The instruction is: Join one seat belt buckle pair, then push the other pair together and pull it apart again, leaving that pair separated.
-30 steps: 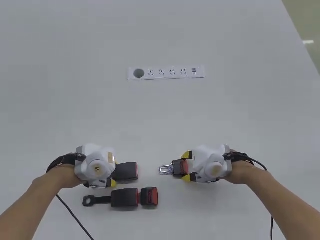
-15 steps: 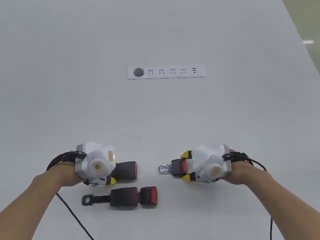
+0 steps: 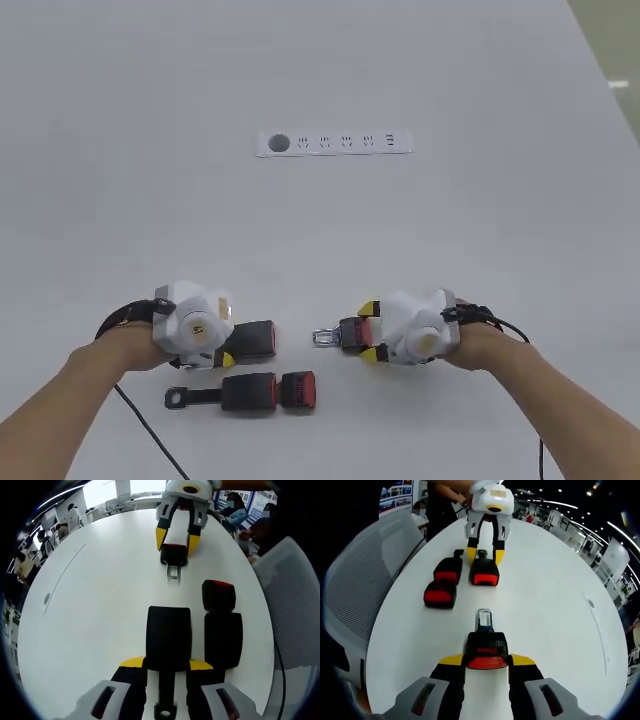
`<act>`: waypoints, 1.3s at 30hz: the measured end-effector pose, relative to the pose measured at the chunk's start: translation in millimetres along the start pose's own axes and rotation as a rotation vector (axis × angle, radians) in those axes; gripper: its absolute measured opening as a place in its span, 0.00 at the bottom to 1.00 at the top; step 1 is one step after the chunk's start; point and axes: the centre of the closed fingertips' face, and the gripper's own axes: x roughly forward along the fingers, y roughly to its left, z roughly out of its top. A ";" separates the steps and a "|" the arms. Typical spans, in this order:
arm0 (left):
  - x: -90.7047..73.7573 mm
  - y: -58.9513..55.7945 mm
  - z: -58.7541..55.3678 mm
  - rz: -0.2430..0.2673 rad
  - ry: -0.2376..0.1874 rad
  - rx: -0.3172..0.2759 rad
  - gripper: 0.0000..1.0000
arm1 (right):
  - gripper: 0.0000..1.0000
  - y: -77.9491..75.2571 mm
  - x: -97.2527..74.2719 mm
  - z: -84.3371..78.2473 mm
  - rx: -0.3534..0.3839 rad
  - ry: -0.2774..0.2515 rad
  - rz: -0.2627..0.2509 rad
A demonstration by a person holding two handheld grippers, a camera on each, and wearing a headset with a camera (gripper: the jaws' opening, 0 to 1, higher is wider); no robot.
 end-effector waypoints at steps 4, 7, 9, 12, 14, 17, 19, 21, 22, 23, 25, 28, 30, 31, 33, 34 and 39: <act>0.6 0.2 -1.0 -0.002 0.002 0.005 0.30 | 0.30 0.2 2.0 3.3 0.002 -0.004 0.001; 1.8 0.7 -1.7 -0.001 0.003 0.008 0.30 | 0.30 -0.8 6.5 4.3 0.007 -0.009 0.002; 1.7 0.8 -2.0 -0.002 0.002 0.007 0.30 | 0.30 -1.0 8.5 6.6 0.006 -0.013 0.003; 2.2 0.8 -1.9 -0.003 0.005 0.012 0.30 | 0.30 -0.6 10.0 11.9 0.009 -0.018 0.006; 2.0 0.5 -1.5 -0.002 0.006 0.012 0.30 | 0.30 -0.7 13.3 13.8 0.006 -0.021 0.009; 1.6 0.5 -0.9 -0.001 0.006 0.013 0.30 | 0.30 -1.0 17.4 17.5 0.006 -0.025 0.011; 0.9 -0.3 0.5 0.000 0.008 0.016 0.30 | 0.30 -0.6 18.7 20.7 0.006 -0.028 0.013; 1.4 -0.4 0.2 -0.001 0.010 0.016 0.30 | 0.30 -0.2 20.7 23.5 0.006 -0.031 0.015; 1.7 -0.6 0.0 -0.001 0.010 0.016 0.30 | 0.30 -0.3 21.6 24.4 0.004 -0.031 0.015; 1.7 -0.7 0.1 -0.001 0.010 0.016 0.30 | 0.30 -0.1 22.0 26.4 0.003 -0.031 0.017; 2.7 -0.6 -0.9 0.000 0.010 0.015 0.30 | 0.30 -0.2 23.6 28.2 0.003 -0.033 0.018; 2.7 -0.7 -1.0 0.000 0.008 0.014 0.30 | 0.30 0.2 25.7 32.0 0.003 -0.036 0.020; 3.2 -0.6 -1.2 0.000 0.008 0.014 0.30 | 0.30 0.9 26.4 35.3 0.001 -0.038 0.022; 3.4 -0.6 -1.2 0.000 0.009 0.016 0.30 | 0.30 1.1 27.1 37.1 0.002 -0.039 0.023; 3.5 -0.6 -1.1 0.000 0.009 0.016 0.30 | 0.30 1.1 28.6 39.4 0.001 -0.041 0.025; 2.9 -0.9 -0.3 0.000 0.009 0.018 0.30 | 0.30 1.0 29.9 41.1 0.002 -0.043 0.025; 3.0 -0.5 -0.5 0.000 0.008 0.020 0.30 | 0.30 1.4 33.2 47.7 -0.005 -0.044 0.029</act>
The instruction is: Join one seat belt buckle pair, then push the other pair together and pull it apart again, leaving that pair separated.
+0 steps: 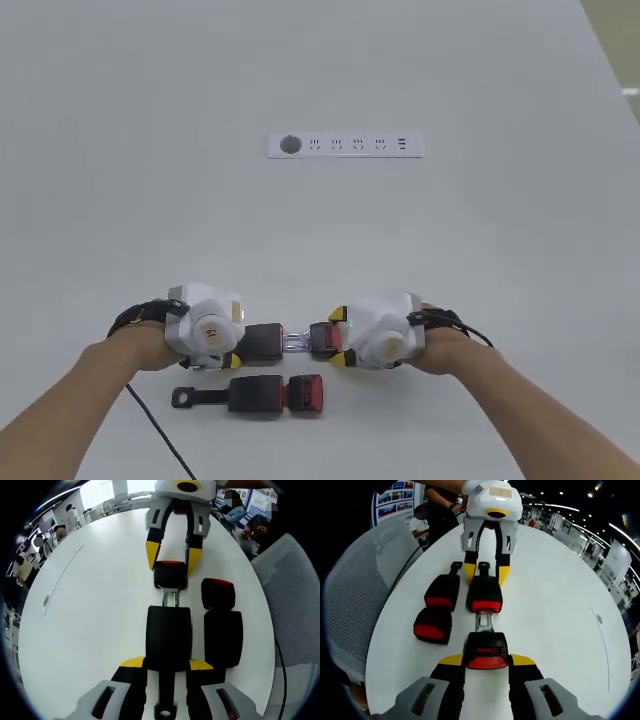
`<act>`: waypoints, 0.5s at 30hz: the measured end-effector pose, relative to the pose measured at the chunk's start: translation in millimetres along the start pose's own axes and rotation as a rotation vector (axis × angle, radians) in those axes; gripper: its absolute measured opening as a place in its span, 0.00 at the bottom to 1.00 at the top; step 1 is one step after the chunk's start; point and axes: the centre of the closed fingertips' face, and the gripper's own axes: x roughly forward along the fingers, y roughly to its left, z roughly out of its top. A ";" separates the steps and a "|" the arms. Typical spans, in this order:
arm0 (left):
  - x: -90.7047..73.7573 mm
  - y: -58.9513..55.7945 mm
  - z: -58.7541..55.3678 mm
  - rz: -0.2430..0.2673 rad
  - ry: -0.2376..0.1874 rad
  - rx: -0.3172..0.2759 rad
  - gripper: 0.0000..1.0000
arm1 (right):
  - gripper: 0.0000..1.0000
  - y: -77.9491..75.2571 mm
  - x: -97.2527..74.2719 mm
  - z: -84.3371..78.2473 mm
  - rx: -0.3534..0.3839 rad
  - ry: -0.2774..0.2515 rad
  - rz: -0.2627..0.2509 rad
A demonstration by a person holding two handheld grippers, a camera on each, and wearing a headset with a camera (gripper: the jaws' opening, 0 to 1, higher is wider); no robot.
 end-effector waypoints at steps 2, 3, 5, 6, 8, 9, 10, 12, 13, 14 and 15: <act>0.0 0.1 0.1 0.000 -0.001 0.001 0.30 | 0.30 0.2 0.0 1.7 -0.002 0.000 0.000; 0.2 0.3 -0.4 0.000 -0.002 0.001 0.30 | 0.30 -0.3 -0.8 2.9 -0.001 -0.006 0.001; 0.8 0.7 -1.4 0.000 -0.003 0.001 0.30 | 0.29 -0.6 -0.3 4.1 0.007 -0.012 0.000; 1.0 0.9 -1.6 0.000 -0.002 0.001 0.30 | 0.29 -1.1 1.0 4.3 0.006 -0.012 -0.003; 1.0 1.0 -1.7 0.000 -0.001 0.003 0.30 | 0.29 -0.1 3.9 7.8 0.008 -0.021 -0.002; 0.2 0.6 -0.9 0.000 0.000 0.003 0.30 | 0.28 0.2 5.2 9.9 0.010 -0.025 -0.002; 0.0 0.3 -0.7 0.000 -0.001 0.004 0.30 | 0.28 0.5 7.5 13.9 0.018 -0.034 0.000; 0.0 0.6 -1.4 0.001 0.000 0.004 0.30 | 0.28 -0.5 9.3 11.5 0.004 -0.021 -0.004; -0.6 0.5 -1.1 0.002 0.000 0.002 0.30 | 0.28 -1.7 8.9 11.4 0.010 -0.024 -0.006; -1.1 0.5 -0.8 0.002 0.000 0.003 0.30 | 0.28 -1.2 7.1 12.0 0.010 -0.026 -0.007; -1.3 0.4 -0.7 0.002 0.001 0.003 0.30 | 0.28 -1.4 7.1 12.1 0.011 -0.025 -0.007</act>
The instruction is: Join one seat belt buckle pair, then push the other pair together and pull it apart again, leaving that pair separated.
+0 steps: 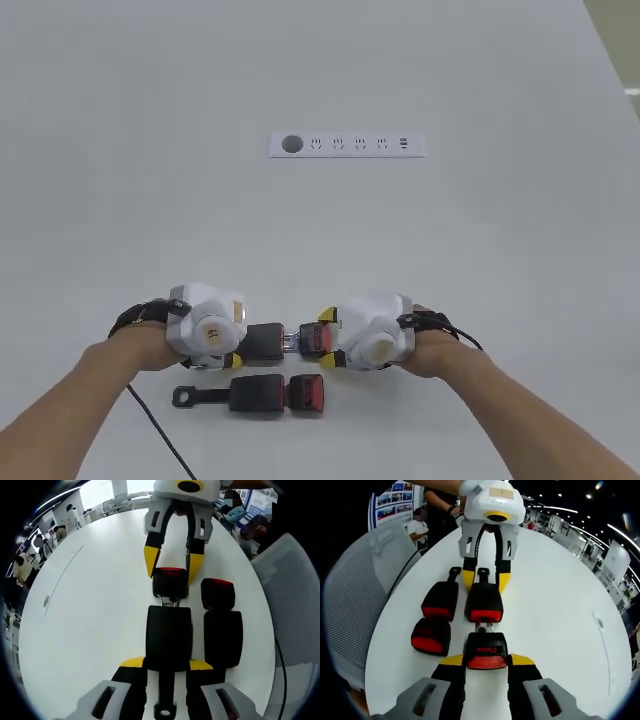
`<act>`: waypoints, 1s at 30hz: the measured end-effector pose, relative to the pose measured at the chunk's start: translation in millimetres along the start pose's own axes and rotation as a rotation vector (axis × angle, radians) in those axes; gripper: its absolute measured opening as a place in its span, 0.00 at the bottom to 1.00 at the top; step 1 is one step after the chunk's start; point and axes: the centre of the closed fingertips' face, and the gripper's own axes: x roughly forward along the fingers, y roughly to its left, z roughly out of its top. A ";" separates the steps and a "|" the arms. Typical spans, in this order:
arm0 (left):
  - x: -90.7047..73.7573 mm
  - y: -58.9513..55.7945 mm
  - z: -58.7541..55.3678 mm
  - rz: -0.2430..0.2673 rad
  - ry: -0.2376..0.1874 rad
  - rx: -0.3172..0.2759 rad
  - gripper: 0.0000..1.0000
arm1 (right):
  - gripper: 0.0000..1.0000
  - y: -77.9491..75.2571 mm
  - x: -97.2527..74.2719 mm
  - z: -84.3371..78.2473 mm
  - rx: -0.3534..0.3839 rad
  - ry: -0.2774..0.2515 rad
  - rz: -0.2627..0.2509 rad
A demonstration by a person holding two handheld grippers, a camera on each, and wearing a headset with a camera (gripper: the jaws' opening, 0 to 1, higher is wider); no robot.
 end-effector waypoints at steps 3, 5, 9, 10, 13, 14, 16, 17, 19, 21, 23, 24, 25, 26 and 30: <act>-0.5 0.0 0.1 0.001 0.003 0.004 0.29 | 0.27 -0.9 0.9 -0.3 0.010 0.000 0.001; -1.1 -0.2 0.4 0.002 0.004 0.006 0.29 | 0.27 -1.1 1.9 -0.8 0.013 0.001 0.002; -0.5 0.3 -0.3 0.005 0.000 0.012 0.29 | 0.27 -1.1 3.4 -0.2 0.027 -0.001 0.001; -1.8 -0.4 0.9 0.005 0.000 0.012 0.29 | 0.27 -1.2 4.4 -0.5 0.028 -0.001 0.000; -3.4 0.2 1.7 0.005 0.001 0.016 0.29 | 0.27 -1.3 8.3 -3.4 0.031 0.000 0.001; -3.3 0.2 1.7 0.004 0.001 0.018 0.29 | 0.26 -1.5 8.7 -3.6 0.031 0.000 0.001; -3.4 -0.1 2.2 0.003 0.001 0.023 0.29 | 0.26 -1.4 9.3 -4.2 0.034 0.001 0.002; -3.3 -0.1 2.3 0.003 0.001 0.022 0.29 | 0.26 -1.7 12.8 -6.0 0.035 0.001 0.002; -2.6 -0.3 2.3 0.004 -0.001 0.023 0.29 | 0.26 -1.1 14.2 -6.6 0.038 -0.001 0.001; -2.1 -0.5 2.4 0.004 -0.002 0.022 0.28 | 0.26 -1.1 17.1 -6.2 0.041 -0.005 0.000; -2.0 -1.2 3.3 0.006 -0.003 0.023 0.28 | 0.26 -0.9 21.3 -4.7 0.047 -0.011 -0.001; -2.1 -1.6 3.6 0.007 -0.002 0.024 0.28 | 0.26 -0.4 22.4 -3.8 0.046 -0.010 -0.001; -2.3 -1.6 3.4 0.006 0.000 0.025 0.28 | 0.26 0.2 23.1 -3.3 0.051 -0.007 -0.002; -2.1 -1.2 3.2 0.006 0.000 0.024 0.28 | 0.26 0.4 23.2 -3.4 0.049 -0.007 -0.002; -1.1 -1.0 2.6 0.005 -0.002 0.022 0.28 | 0.26 0.2 24.5 -3.1 0.056 -0.007 -0.008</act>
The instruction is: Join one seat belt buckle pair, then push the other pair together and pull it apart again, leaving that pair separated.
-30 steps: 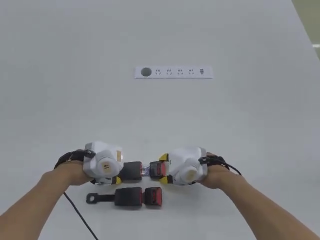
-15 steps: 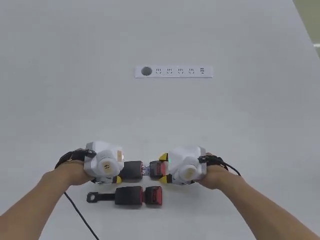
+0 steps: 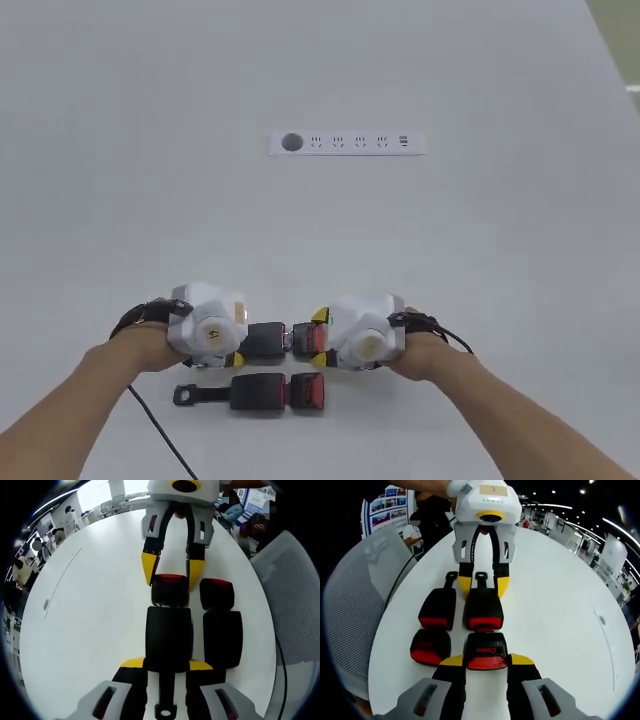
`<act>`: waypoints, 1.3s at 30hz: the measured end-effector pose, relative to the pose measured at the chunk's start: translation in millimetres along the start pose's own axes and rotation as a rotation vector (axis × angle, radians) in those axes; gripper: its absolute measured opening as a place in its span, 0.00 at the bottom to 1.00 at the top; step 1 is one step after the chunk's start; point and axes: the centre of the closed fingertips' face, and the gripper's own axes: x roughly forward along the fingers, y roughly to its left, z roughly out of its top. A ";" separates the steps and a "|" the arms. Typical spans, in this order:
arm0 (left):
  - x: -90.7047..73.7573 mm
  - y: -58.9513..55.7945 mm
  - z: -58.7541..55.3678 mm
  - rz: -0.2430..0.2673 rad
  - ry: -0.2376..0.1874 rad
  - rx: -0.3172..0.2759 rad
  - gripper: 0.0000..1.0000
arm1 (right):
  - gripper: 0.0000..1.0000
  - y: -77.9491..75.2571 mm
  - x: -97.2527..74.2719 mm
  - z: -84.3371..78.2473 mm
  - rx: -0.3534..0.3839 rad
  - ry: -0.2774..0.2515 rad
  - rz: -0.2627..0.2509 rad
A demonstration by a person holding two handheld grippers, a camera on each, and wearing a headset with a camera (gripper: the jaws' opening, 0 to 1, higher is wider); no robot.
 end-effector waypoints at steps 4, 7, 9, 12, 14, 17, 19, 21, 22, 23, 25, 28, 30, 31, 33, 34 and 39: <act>0.2 -0.6 0.5 0.002 -0.007 -0.006 0.28 | 0.25 0.9 -0.9 2.5 0.007 0.002 -0.004; 0.9 -0.7 -0.4 0.000 -0.007 -0.007 0.28 | 0.25 0.5 0.0 3.0 0.010 0.005 -0.004; 0.7 -0.9 0.2 0.000 -0.009 -0.010 0.28 | 0.25 0.4 0.2 3.2 0.013 0.007 -0.004; -1.4 -1.8 2.2 0.003 -0.010 -0.012 0.28 | 0.25 1.8 -1.1 4.5 0.009 0.011 -0.003; -3.7 -3.0 5.3 0.002 -0.004 -0.005 0.28 | 0.25 1.7 -1.7 4.3 0.009 0.014 0.000; -4.0 -2.5 4.4 0.001 0.001 0.000 0.28 | 0.25 2.3 -2.9 5.3 0.005 0.021 0.006; -3.5 -2.3 4.2 0.002 0.001 0.005 0.28 | 0.25 2.3 -3.4 5.6 0.001 0.026 0.009; -3.2 -2.5 4.2 0.003 0.001 0.004 0.28 | 0.25 2.7 -4.4 5.6 -0.007 0.029 0.014; -2.3 -2.4 3.5 0.001 0.003 0.010 0.28 | 0.25 2.9 -4.3 5.5 -0.019 0.035 0.021; -1.8 -2.2 3.6 -0.001 0.006 0.014 0.28 | 0.25 2.9 -4.0 5.6 -0.024 0.040 0.024; -1.4 -2.3 3.5 -0.004 0.012 0.021 0.28 | 0.25 2.7 -3.7 5.2 -0.036 0.051 0.028; -1.6 -2.7 4.4 -0.004 0.012 0.026 0.28 | 0.25 2.3 -2.8 5.0 -0.041 0.052 0.033; 1.1 -1.3 1.6 -0.003 0.011 0.023 0.28 | 0.25 2.5 -3.5 5.4 -0.040 0.054 0.032; 0.8 -1.5 1.8 -0.002 0.011 0.024 0.28 | 0.25 2.4 -3.8 5.7 -0.037 0.055 0.031; 0.1 -2.0 2.7 0.001 0.009 0.016 0.28 | 0.25 2.1 -2.4 4.7 -0.034 0.055 0.029; 0.0 -2.3 2.8 0.001 0.008 0.016 0.28 | 0.25 1.9 -1.9 4.3 -0.032 0.055 0.028; 1.0 -3.0 2.6 0.001 0.001 0.005 0.28 | 0.25 1.7 -2.1 4.7 -0.020 0.058 0.024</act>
